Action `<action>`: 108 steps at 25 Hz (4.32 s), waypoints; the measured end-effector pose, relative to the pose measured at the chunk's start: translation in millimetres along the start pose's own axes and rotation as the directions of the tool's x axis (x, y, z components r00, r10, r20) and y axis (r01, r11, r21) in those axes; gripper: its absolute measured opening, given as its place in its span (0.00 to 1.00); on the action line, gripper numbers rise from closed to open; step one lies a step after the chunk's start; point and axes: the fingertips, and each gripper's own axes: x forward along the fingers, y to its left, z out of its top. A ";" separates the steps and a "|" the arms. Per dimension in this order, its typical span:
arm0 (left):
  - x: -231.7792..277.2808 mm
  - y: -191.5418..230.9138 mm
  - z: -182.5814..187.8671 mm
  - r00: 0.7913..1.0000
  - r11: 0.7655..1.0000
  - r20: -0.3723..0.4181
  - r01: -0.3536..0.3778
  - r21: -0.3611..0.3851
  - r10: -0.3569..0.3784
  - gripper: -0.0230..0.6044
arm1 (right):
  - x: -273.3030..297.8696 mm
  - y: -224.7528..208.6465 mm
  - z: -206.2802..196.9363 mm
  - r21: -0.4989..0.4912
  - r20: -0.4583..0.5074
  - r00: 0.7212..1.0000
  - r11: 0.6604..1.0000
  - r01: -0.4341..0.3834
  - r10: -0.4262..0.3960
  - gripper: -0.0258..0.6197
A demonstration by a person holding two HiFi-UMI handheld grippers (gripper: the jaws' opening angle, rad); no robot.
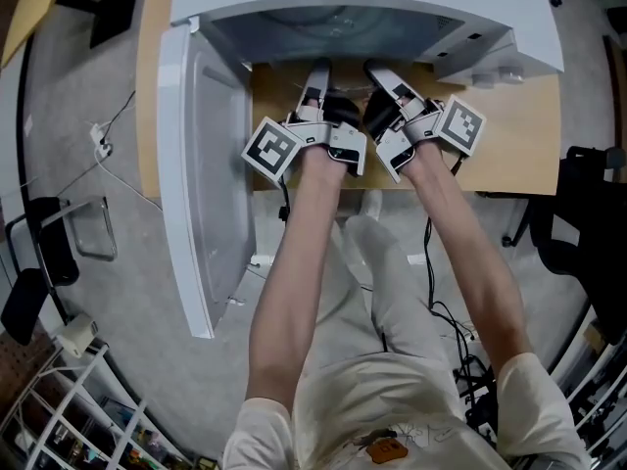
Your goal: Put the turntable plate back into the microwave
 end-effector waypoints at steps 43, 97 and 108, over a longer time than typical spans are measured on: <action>14.8 11.4 22.9 0.991 0.986 -0.010 -0.134 0.098 0.135 0.10 | 28.0 -16.1 29.8 0.083 0.086 0.978 0.979 0.186 -0.193 0.11; 18.2 18.4 8.0 0.970 0.983 -0.170 -0.156 0.099 0.172 0.09 | 22.5 -28.2 9.4 0.154 0.039 0.885 0.878 0.453 -0.463 0.11; 3.6 13.3 -3.3 0.963 0.977 -0.209 -0.138 0.160 0.170 0.11 | 30.0 -28.8 31.6 0.177 0.103 0.878 0.877 0.447 -0.468 0.10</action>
